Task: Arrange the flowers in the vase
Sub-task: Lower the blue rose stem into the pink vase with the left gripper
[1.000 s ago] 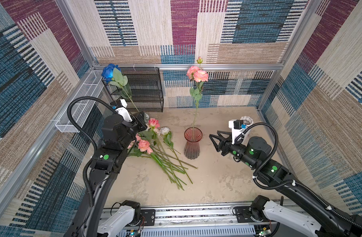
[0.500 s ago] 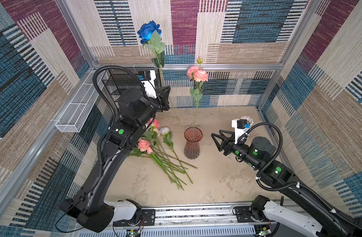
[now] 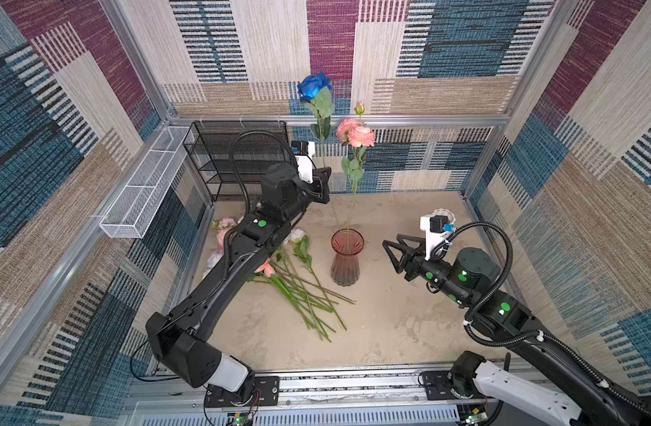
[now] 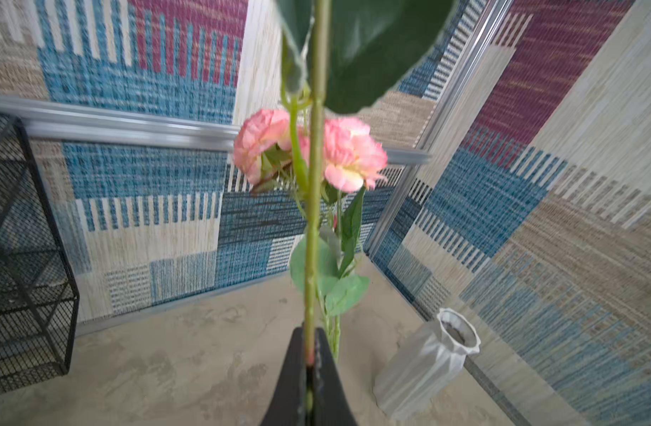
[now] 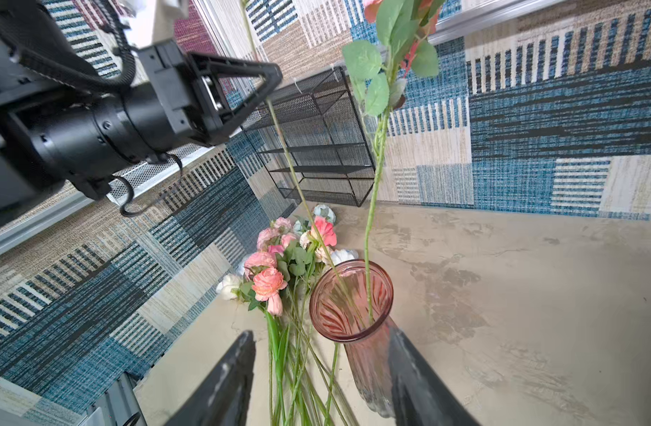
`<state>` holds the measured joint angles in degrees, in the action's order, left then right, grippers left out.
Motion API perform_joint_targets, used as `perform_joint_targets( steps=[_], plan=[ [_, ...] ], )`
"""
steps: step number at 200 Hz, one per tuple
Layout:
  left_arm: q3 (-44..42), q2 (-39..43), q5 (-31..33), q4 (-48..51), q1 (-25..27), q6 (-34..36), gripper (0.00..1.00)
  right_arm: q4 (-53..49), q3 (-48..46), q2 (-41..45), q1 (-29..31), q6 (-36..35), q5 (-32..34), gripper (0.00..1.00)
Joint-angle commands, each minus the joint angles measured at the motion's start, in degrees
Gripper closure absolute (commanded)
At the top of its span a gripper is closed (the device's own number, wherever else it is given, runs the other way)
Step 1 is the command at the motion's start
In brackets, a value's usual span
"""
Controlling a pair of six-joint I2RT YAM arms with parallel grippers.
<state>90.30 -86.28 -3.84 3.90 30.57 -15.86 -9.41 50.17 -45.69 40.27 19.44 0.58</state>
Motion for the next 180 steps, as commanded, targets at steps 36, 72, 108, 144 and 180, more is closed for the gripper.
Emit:
perform_joint_targets(
  steps=[36,72,108,144,180],
  plan=[
    [-4.16,-2.84,-2.41,-0.13,2.19,1.38,0.94,1.15,-1.07,-0.67,-0.02,1.25,-0.96,0.40],
    [-3.37,-4.51,-2.49,6.03,2.62,0.61,0.75,1.15,-1.32,-0.37,-0.02,1.35,-1.07,0.39],
    [-4.07,-1.67,-1.34,7.61,3.00,-0.17,0.51,1.15,-1.30,-0.03,-0.02,1.67,-1.03,0.36],
    [-6.03,4.94,-0.64,7.38,3.01,-2.33,0.40,1.06,-1.50,0.29,-0.02,2.07,-0.79,0.31],
    [-13.26,14.60,1.24,6.57,2.94,-6.85,0.32,1.26,-2.47,0.47,-0.02,2.34,-0.83,0.30]
  ],
)
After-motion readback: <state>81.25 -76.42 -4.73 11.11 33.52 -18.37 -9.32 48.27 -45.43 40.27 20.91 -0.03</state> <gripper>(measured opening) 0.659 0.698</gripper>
